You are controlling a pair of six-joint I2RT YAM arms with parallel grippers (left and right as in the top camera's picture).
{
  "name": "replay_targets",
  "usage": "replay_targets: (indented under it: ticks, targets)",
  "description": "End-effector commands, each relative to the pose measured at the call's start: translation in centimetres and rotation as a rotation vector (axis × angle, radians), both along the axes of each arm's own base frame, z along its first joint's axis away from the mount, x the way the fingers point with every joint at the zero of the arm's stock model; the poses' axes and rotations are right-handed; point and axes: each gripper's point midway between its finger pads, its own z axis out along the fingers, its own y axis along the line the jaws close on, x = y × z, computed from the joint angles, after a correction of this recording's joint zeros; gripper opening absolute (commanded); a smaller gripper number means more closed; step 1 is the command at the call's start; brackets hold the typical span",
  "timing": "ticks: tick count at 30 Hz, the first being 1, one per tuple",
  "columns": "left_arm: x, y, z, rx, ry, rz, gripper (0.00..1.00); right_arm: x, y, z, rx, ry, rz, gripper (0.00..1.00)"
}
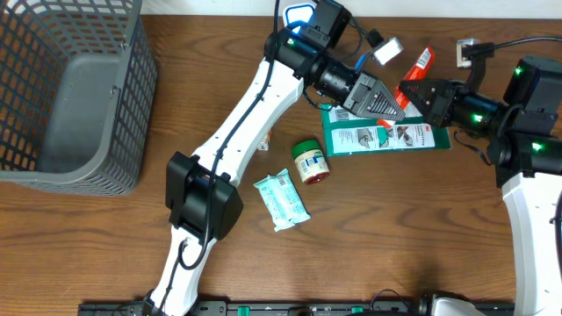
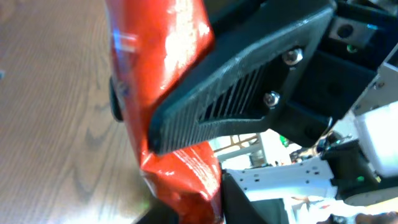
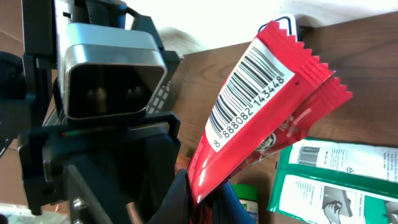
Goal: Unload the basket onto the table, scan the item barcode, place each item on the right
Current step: 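Grasp the red stick with right gripper and release the left gripper, then lay the red stick at the table's right edge with right gripper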
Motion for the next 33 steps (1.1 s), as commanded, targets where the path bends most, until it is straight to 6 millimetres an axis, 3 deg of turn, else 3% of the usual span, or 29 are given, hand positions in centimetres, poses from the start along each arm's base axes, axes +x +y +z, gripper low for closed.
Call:
replay_targets:
  ticks: [1, 2, 3, 8, 11, 14, 15, 18, 20, 25, 28, 33]
  targets:
    - [0.9, -0.2, -1.7, 0.061, -0.056, 0.042, 0.50, -0.1, 0.2, -0.4, -0.001, 0.009, 0.005, 0.01]
    - [1.7, -0.1, -2.7, 0.113, -0.089, 0.080, 0.60, -0.2, 0.1, -0.5, -0.002, 0.013, 0.002, 0.01]
    - [2.4, 0.0, -3.5, 0.160, -0.118, 0.113, 0.65, -0.2, 0.0, -0.6, -0.006, 0.019, -0.005, 0.01]
    - [5.1, 1.5, -6.7, 0.350, -0.195, 0.240, 0.73, 0.1, -2.5, -3.3, -0.099, 0.120, -0.144, 0.01]
    - [5.9, 3.0, -8.0, 0.439, -0.194, 0.284, 0.74, -0.6, -6.3, -6.7, -0.231, 0.262, -0.316, 0.01]
    - [6.4, 4.4, -8.9, 0.535, -0.156, 0.342, 0.75, -2.8, -11.1, -10.0, -0.404, 0.433, -0.516, 0.01]
    - [6.4, 4.8, -9.0, 0.566, -0.149, 0.361, 0.80, -3.8, -12.8, -10.8, -0.461, 0.496, -0.599, 0.01]
    - [6.0, 5.9, -8.0, 0.630, -0.202, 0.398, 0.80, -7.6, -18.1, -12.3, -0.626, 0.674, -0.900, 0.01]
    - [6.2, 7.0, -6.8, 0.694, -0.247, 0.475, 0.80, -8.9, -19.8, -12.5, -0.671, 0.717, -1.026, 0.01]
    - [6.2, 12.7, -2.5, 0.885, -0.353, 0.743, 0.80, -9.1, -22.4, -13.5, -0.733, 0.708, -1.191, 0.01]
    - [4.3, 16.0, -0.2, 0.950, -0.387, 0.791, 0.80, -8.8, -23.3, -15.8, -0.750, 0.728, -1.217, 0.01]
    - [1.9, 19.7, 1.9, 1.032, -0.427, 0.836, 0.80, -8.9, -25.9, -19.8, -0.869, 0.760, -1.213, 0.01]
